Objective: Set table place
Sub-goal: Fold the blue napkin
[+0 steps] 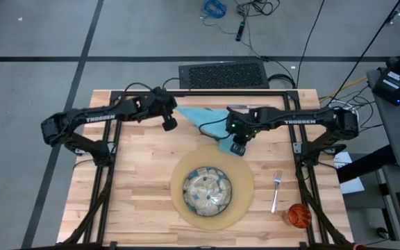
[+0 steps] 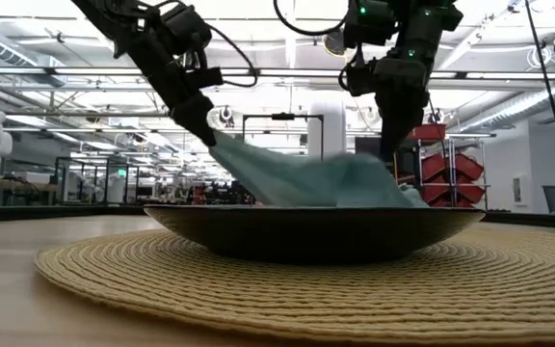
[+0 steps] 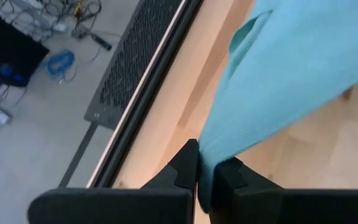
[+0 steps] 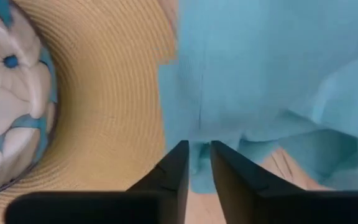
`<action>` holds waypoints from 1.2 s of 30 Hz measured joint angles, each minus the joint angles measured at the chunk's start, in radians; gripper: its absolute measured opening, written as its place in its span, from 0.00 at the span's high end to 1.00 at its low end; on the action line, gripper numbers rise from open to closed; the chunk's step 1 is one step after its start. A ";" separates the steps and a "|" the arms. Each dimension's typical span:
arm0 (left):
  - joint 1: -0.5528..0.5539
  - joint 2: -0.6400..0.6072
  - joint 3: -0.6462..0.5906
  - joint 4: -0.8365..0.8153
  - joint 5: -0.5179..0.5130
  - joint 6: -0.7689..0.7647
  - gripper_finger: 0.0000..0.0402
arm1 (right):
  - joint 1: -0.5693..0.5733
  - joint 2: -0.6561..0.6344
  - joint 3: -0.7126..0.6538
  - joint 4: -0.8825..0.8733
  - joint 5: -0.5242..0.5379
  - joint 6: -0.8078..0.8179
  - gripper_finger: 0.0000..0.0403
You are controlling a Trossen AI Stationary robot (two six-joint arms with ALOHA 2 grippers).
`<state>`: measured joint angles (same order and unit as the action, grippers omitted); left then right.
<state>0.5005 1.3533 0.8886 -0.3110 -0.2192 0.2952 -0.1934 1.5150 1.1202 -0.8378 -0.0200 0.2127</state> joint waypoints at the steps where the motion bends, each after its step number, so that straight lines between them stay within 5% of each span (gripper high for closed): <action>1: 0.009 0.000 0.000 -0.008 0.000 0.001 1.00 | 0.001 0.000 0.000 0.005 -0.001 0.000 0.82; 11: 0.050 0.000 0.000 -0.063 0.006 0.003 1.00 | 0.036 0.000 -0.004 0.052 0.023 -0.015 0.76; 21: 0.050 0.000 0.000 -0.066 0.039 -0.001 1.00 | 0.058 0.000 -0.145 0.176 0.025 0.051 0.74; 36: 0.049 0.000 0.000 -0.074 0.062 -0.024 1.00 | 0.106 0.000 -0.170 0.247 0.049 0.170 0.48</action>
<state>0.5499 1.3537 0.8886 -0.3854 -0.1574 0.2714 -0.0878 1.5150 0.9501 -0.5903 0.0288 0.3825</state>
